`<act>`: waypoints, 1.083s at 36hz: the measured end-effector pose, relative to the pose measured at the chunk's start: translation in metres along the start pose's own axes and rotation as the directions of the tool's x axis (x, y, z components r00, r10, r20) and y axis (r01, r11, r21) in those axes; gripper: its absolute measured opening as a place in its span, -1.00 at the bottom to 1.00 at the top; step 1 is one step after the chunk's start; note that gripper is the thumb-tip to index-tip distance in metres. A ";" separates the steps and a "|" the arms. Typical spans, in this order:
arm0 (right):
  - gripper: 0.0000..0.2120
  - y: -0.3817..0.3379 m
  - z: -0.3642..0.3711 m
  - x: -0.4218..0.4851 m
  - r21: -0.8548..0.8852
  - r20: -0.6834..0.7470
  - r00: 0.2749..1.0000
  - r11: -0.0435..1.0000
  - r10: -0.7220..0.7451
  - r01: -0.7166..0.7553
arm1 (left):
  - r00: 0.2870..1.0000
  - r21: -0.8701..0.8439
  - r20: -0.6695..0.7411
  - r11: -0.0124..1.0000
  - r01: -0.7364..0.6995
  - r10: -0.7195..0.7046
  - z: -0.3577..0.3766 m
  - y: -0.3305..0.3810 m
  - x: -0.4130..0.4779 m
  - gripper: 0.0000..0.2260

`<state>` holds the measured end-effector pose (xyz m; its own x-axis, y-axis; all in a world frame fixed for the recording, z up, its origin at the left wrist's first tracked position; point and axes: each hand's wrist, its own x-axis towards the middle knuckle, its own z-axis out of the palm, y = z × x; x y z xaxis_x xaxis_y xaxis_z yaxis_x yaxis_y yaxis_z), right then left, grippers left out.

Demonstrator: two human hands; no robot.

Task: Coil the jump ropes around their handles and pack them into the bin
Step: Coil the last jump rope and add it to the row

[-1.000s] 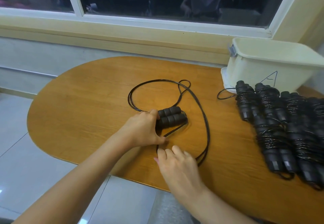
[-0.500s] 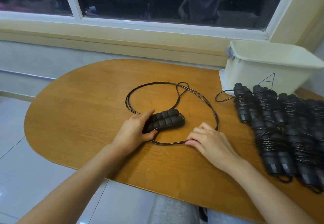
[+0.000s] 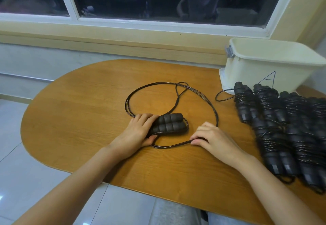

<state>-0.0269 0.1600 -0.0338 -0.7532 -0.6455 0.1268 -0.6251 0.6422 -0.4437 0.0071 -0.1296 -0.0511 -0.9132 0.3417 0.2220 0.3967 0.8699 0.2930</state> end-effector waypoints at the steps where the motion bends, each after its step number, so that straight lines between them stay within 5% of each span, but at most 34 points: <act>1: -0.83 0.000 0.000 0.000 0.000 0.000 1.000 1.000 0.003 -0.003 | 1.000 0.013 0.009 1.000 -0.009 0.009 0.000 0.000 0.000 -0.37; 8: -0.82 -0.001 -0.002 0.000 -0.016 0.031 0.999 1.000 0.019 -0.018 | 0.994 0.054 0.111 0.998 -0.018 0.012 -0.003 -0.002 0.005 -0.26; 17: -0.92 0.020 -0.016 -0.004 0.013 0.054 0.996 0.997 0.070 -0.070 | 0.987 -0.059 -0.143 0.994 -0.088 0.079 -0.024 0.014 0.010 -0.39; 24: -0.72 0.025 -0.050 0.011 0.251 0.082 0.966 0.933 0.245 -0.257 | 0.935 -0.008 -0.217 0.957 -0.289 0.280 -0.046 0.036 0.013 -0.45; 30: -0.79 0.018 -0.075 0.045 0.259 0.139 0.949 0.914 0.285 -0.312 | 0.878 0.194 -0.091 0.873 -0.447 0.470 -0.048 0.078 0.008 -0.45; 39: -0.79 -0.045 -0.101 0.045 0.306 0.038 0.976 0.928 0.214 -0.215 | 0.976 0.497 -0.011 0.848 -0.183 0.217 -0.029 0.084 0.016 -0.43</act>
<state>-0.0535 0.1441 0.0813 -0.8610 -0.5086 -0.0045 -0.3554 0.6078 -0.7101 0.0281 -0.0613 0.0039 -0.8044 0.5182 0.2903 0.4572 0.8522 -0.2543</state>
